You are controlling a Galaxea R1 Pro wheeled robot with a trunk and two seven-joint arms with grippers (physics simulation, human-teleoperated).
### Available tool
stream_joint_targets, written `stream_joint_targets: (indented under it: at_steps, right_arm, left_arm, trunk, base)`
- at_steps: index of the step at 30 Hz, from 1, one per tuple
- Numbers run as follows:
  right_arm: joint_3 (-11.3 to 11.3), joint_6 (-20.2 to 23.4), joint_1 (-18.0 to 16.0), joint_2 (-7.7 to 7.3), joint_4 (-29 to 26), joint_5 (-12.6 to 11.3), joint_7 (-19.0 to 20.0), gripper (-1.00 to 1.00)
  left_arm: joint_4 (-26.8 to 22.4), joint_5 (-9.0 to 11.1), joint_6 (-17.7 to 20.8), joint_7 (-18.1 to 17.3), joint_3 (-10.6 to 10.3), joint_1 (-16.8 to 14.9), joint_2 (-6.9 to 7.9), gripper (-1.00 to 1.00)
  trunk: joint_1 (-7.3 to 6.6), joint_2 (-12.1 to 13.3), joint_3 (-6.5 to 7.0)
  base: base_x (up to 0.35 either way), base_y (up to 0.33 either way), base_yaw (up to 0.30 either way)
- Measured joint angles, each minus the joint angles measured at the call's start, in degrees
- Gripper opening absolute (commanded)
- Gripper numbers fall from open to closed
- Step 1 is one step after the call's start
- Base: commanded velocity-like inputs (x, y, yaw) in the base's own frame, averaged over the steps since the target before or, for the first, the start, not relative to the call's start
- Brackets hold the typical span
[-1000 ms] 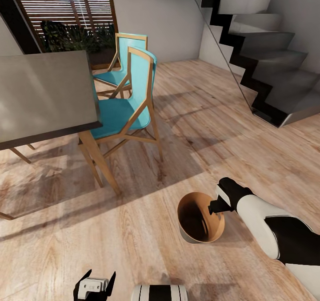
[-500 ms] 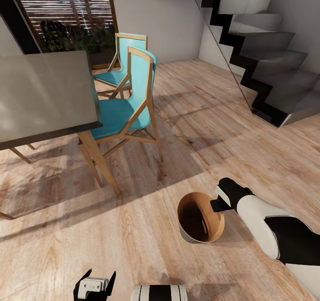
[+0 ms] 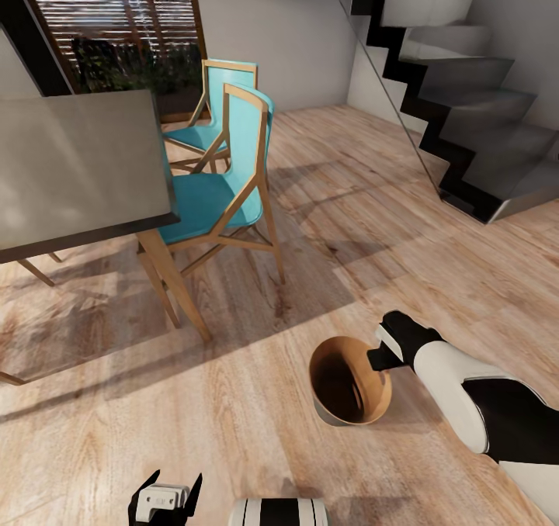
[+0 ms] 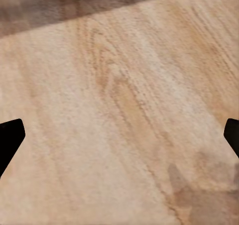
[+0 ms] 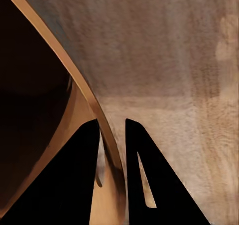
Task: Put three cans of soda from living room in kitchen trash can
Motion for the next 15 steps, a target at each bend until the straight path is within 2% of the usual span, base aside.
stream_joint_targets:
  at_steps: [3,10,15]
  right_arm:
    - [-0.3,0.0,0.1,0.02,0.0,-1.0,0.1,-1.00]
    - [1.1,-0.2,0.2,0.00,-0.1,1.4,-0.3,-1.00]
    - [0.1,-1.0,0.2,0.04,-0.1,0.0,-0.2,-1.00]
  left_arm:
    - [0.1,-0.1,0.2,0.0,-0.1,0.0,-0.02,1.00]
    - [0.2,-0.3,0.5,0.0,-0.2,0.0,-0.05,1.00]
    - [0.2,-0.3,0.5,0.6,-0.2,0.0,-0.07,1.00]
  trunk:
    - [-0.07,0.0,0.66]
    - [-0.25,0.1,2.21]
    - [-0.38,0.2,3.32]
  base:
    - [0.000,0.000,0.000]
    - [0.000,0.000,0.000]
    - [0.000,0.000,0.000]
